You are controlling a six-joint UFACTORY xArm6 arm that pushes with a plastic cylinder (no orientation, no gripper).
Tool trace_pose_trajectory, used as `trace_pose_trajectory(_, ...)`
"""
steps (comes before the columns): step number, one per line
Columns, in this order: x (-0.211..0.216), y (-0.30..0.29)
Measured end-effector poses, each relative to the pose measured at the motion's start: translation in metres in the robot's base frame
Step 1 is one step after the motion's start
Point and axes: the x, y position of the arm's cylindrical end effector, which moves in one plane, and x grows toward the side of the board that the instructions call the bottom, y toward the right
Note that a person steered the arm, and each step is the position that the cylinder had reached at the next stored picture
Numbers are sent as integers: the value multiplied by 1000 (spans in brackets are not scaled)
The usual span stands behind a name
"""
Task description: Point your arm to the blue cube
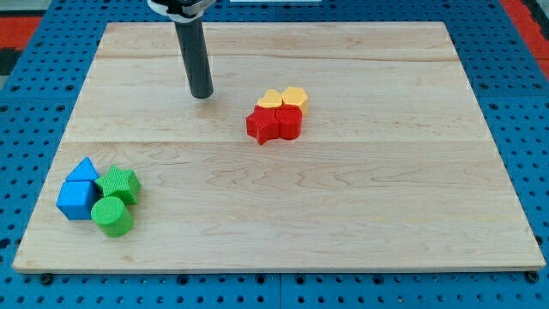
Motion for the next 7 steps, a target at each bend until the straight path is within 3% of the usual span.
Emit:
trace_pose_trajectory(1,0,-8)
trace_pose_trajectory(2,11,-61)
trace_pose_trajectory(3,44,-67)
trace_pose_trajectory(4,97,-62)
trace_pose_trajectory(6,184,21)
trace_pose_trajectory(7,228,29)
